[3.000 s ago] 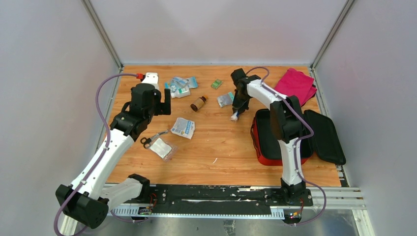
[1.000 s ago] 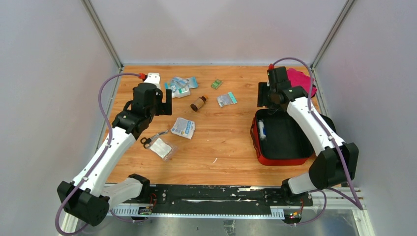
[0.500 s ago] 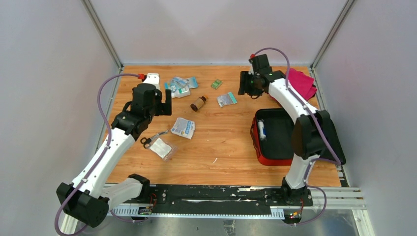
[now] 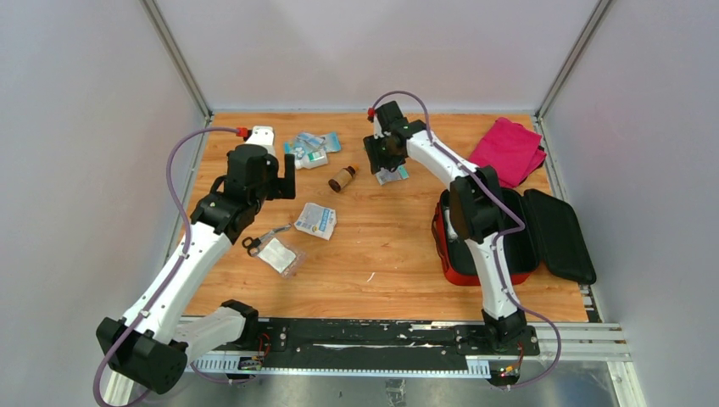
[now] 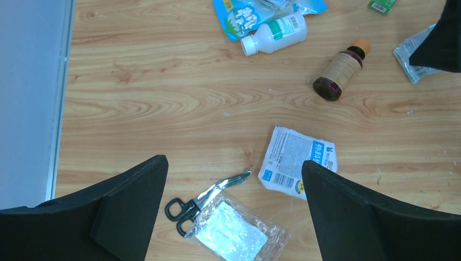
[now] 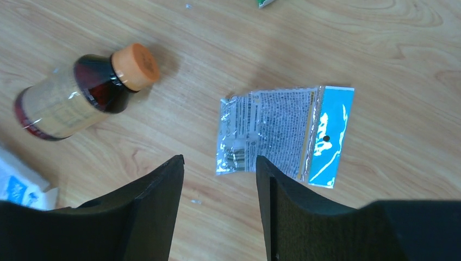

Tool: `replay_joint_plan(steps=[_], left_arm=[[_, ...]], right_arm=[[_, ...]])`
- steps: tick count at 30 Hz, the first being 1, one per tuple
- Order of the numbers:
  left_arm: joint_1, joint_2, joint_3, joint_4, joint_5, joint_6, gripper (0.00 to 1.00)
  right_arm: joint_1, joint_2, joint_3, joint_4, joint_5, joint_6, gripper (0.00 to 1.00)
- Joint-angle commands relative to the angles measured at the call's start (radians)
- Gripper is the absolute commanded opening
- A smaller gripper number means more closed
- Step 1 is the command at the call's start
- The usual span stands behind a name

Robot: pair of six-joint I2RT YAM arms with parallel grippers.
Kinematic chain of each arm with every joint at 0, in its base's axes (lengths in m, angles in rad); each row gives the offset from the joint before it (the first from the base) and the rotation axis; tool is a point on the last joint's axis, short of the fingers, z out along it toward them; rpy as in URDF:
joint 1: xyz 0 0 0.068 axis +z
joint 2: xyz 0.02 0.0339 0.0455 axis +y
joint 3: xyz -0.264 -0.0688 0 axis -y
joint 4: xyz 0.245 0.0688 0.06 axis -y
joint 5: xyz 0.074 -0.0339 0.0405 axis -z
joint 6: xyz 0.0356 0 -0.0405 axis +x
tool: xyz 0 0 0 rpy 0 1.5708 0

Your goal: Organize the medicine kit

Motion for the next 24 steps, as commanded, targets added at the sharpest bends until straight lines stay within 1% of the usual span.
replay_joint_plan(steps=[1,9,14,17,19,21,24], left_arm=[[0.009,-0.017,-0.019,0.023,-0.001,0.008,1.00],[0.009,-0.014,-0.019,0.023,-0.001,0.009,1.00],[0.009,-0.014,-0.019,0.023,-0.003,0.010,1.00],[0.009,-0.013,-0.019,0.021,-0.003,0.010,1.00],[0.009,-0.009,-0.017,0.020,0.003,0.009,1.00],[0.009,-0.007,-0.015,0.018,0.011,0.002,1.00],[0.009,-0.001,-0.002,0.008,0.027,-0.016,1.00]], right_arm=[[0.020,0.056,0.069,-0.058,0.081,-0.078,0.56],[0.026,0.115,0.088,-0.064,0.123,-0.122,0.56],[0.027,0.142,0.094,-0.069,0.124,-0.132,0.52],[0.031,0.156,0.094,-0.073,0.129,-0.132,0.47],[0.033,0.162,0.093,-0.076,0.146,-0.132,0.42],[0.036,0.163,0.085,-0.076,0.168,-0.159,0.35],[0.039,0.151,0.073,-0.076,0.179,-0.165,0.21]])
